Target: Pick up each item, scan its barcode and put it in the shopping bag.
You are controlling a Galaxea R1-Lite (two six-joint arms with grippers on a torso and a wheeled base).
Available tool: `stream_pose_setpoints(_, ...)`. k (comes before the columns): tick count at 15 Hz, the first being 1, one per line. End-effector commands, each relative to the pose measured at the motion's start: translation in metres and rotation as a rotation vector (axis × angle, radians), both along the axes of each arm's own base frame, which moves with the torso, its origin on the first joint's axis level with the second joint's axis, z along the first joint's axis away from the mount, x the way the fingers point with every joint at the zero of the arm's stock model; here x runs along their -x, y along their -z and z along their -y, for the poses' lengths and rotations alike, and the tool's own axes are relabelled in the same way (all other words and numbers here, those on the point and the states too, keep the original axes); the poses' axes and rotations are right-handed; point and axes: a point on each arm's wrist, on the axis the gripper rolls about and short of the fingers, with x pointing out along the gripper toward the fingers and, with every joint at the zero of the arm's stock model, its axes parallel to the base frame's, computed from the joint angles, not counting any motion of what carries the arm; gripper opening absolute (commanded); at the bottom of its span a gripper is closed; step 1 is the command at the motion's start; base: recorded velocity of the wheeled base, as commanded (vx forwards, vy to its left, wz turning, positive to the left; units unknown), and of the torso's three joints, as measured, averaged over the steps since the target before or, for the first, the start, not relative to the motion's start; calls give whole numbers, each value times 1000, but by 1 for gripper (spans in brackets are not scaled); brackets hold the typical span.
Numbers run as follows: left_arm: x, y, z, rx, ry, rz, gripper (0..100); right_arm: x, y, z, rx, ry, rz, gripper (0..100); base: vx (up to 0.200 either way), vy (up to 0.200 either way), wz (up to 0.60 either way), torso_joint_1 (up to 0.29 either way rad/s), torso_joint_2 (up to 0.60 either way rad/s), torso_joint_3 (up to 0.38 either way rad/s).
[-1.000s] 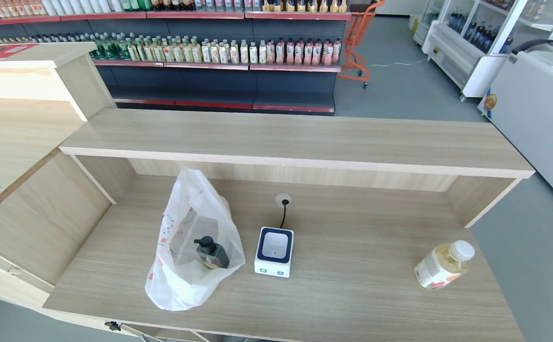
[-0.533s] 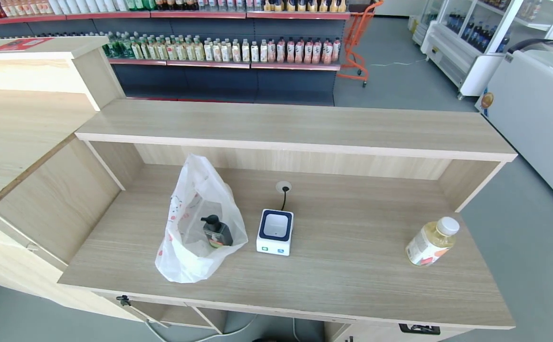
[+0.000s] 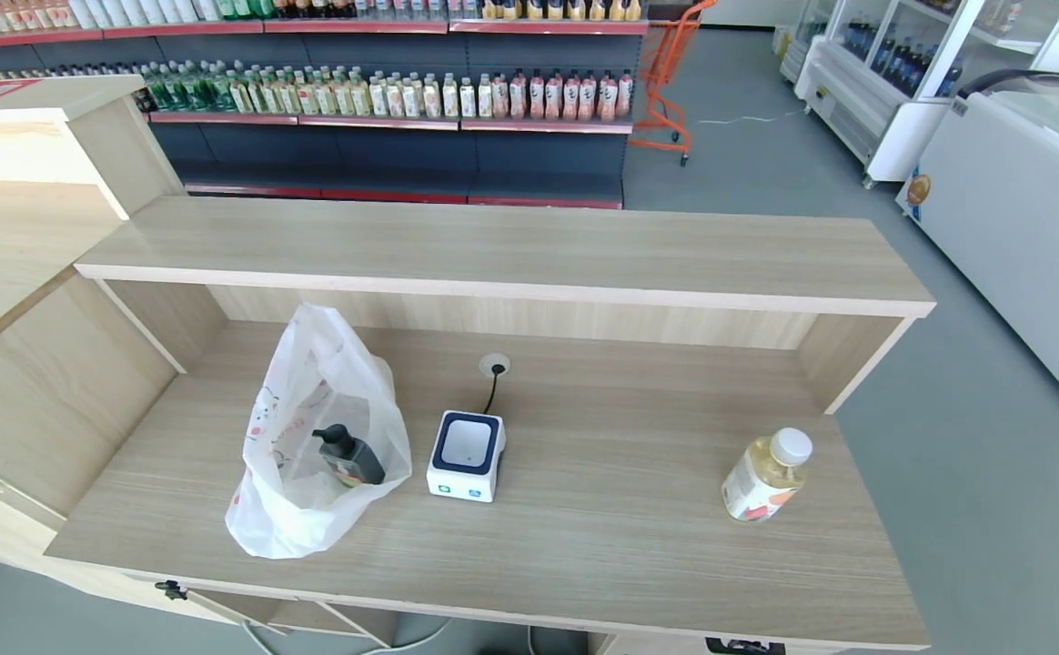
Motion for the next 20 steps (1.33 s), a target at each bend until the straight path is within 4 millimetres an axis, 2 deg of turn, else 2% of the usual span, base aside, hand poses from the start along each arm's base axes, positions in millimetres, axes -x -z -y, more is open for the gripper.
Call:
stream_pose_setpoints(1, 0, 0, 0, 1, 0, 1, 100, 0, 0, 0, 1, 0, 1, 100, 0, -200, 0, -2, 7, -2)
stream_pose_setpoints(4, 0, 0, 0, 6, 0, 1, 100, -1, 0, 0, 4, -1, -4, 100, 0, -200, 0, 6, 2, 5)
stream_pose_setpoints(5, 0, 0, 0, 7, 0, 1, 100, 0, -13, 0, 4, -9, -4, 100, 0, 0, 0, 0, 0, 0)
stream_pose_setpoints(6, 0, 0, 0, 7, 0, 1, 100, -9, -64, 0, -13, -27, -86, 100, 0, 0, 0, 0, 0, 0)
stream_pose_setpoints(7, 0, 0, 0, 7, 0, 1, 100, -29, -104, 0, -46, -27, -157, 100, 0, 0, 0, 0, 0, 0)
stream_pose_setpoints(8, 0, 0, 0, 9, 0, 1, 100, -54, -125, 0, -52, -22, -255, 100, 0, 0, 0, 0, 0, 0)
stream_pose_setpoints(9, 0, 0, 0, 7, 0, 1, 100, -78, -130, 0, -54, -12, -384, 100, 0, 0, 0, 0, 0, 0)
stream_pose_setpoints(11, 0, 0, 0, 7, 0, 1, 100, -113, -115, 0, -55, -7, -616, 100, 0, 0, 0, 0, 0, 0)
stream_pose_setpoints(12, 0, 0, 0, 7, 0, 1, 100, -130, -99, -2, -48, -12, -735, 100, 0, 0, 0, 0, 0, 0)
stream_pose_setpoints(15, 0, 0, 0, 7, 0, 1, 100, -163, -70, -10, -33, -59, -958, 100, 0, 0, 0, 0, 0, 0)
stream_pose_setpoints(17, 0, 0, 0, 9, 0, 1, 100, -180, -51, -18, -18, -104, -1030, 100, 0, 0, 0, 0, 0, 0)
stream_pose_setpoints(20, 0, 0, 0, 7, 0, 1, 100, -210, -28, -36, 8, -194, -975, 100, 0, 0, 0, 0, 0, 0)
